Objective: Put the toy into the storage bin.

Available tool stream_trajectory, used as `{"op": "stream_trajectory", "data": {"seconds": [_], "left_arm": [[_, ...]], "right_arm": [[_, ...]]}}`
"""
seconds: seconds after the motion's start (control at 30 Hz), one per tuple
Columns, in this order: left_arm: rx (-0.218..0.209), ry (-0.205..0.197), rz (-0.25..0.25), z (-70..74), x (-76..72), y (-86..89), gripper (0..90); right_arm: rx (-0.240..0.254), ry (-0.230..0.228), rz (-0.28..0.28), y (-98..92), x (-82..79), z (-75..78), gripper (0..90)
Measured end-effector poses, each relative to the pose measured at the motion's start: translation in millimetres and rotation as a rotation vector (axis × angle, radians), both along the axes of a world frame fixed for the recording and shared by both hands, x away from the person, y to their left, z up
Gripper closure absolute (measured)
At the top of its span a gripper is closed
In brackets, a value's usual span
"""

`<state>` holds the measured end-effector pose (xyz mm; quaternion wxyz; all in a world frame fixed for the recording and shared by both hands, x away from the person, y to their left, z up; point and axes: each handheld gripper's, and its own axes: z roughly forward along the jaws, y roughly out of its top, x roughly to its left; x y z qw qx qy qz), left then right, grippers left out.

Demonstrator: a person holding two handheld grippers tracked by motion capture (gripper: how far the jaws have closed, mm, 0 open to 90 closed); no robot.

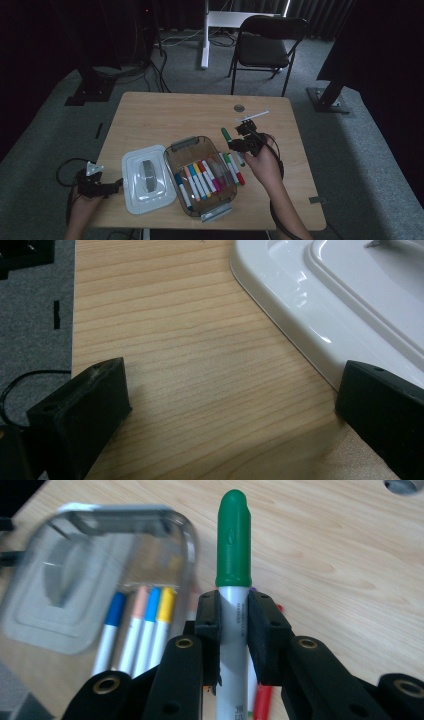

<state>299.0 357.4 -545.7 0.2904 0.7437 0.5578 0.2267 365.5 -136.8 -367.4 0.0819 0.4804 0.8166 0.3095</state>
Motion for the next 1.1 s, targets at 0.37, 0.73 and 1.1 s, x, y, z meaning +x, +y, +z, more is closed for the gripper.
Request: {"op": "stream_trajectory", "data": {"seconds": [0.37, 0.73, 1.1], "left_arm": [[0.000, 0.001, -0.001, 0.1, 0.1, 0.1, 1.2], [-0.001, 0.002, -0.001, 0.0, 0.1, 0.0, 1.2], [0.000, 0.000, -0.001, -0.1, 0.1, 0.0, 1.2]], "right_arm": [[0.030, 0.014, 0.107, 47.2, -4.8, 6.2, 76.5], [0.026, 0.065, 0.193, 92.0, -10.9, -8.5, 76.5], [-0.023, 0.145, 0.243, 121.6, -12.0, -40.2, 76.5]]}}
